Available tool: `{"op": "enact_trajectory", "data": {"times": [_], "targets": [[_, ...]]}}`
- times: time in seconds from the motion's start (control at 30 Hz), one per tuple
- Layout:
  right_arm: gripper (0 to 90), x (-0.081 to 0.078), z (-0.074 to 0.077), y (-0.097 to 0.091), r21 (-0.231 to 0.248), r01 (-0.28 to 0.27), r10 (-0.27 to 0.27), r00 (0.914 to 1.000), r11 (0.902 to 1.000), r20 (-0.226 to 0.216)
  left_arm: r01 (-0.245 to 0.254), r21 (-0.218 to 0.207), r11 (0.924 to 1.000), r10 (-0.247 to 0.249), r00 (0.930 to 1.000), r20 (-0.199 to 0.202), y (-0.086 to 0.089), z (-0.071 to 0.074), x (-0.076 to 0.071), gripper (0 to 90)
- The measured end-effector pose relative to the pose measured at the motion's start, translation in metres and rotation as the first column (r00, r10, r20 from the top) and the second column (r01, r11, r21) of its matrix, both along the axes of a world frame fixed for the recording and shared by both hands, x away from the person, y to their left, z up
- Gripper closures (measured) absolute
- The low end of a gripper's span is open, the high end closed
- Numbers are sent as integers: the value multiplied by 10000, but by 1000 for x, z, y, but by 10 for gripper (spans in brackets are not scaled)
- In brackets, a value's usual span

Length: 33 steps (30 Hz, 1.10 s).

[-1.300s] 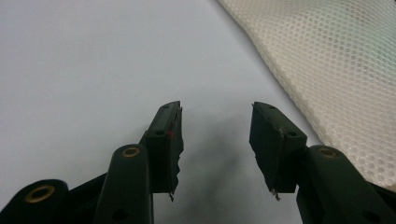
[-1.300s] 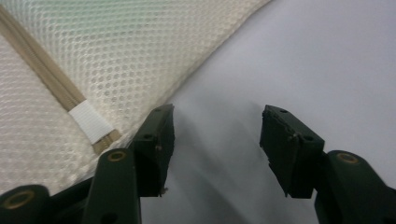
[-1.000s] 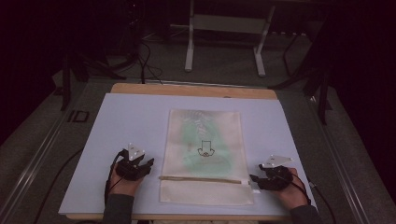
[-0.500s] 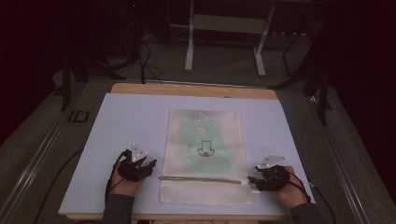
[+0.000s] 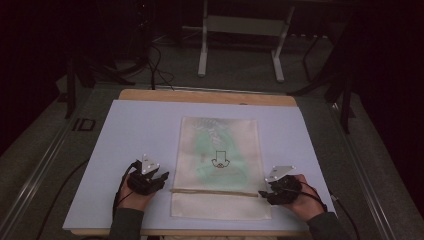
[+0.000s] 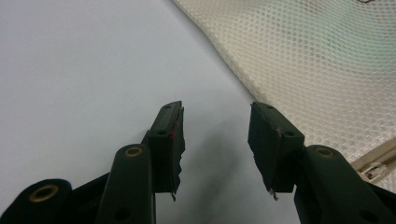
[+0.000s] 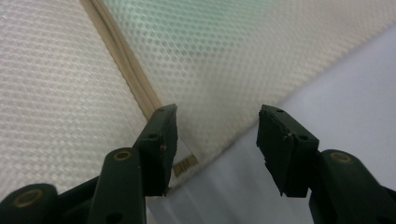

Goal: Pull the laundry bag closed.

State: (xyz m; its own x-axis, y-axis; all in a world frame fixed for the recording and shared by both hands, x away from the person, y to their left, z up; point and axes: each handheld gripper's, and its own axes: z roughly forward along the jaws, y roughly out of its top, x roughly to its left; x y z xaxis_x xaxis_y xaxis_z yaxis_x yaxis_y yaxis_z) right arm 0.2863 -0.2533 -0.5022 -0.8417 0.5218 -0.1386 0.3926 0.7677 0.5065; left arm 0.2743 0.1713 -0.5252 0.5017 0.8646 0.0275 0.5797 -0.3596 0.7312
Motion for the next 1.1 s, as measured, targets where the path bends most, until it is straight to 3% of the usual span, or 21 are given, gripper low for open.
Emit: {"op": "enact_trajectory", "data": {"times": [0.13,0.7,1.1], "targets": [[488,1,4,9,-143,-309,309,9995,9994,-19,71,-75,9999,-71,10000,4,-1,0,-1,551],[516,5,15,37,7,-1115,1115,9937,9938,-77,588,-216,9980,-588,9983,-33,-3,0,-3,633],[516,6,16,60,52,-1568,1569,9875,9876,-140,890,-181,9959,-890,9960,21,-8,-2,-3,627]]}}
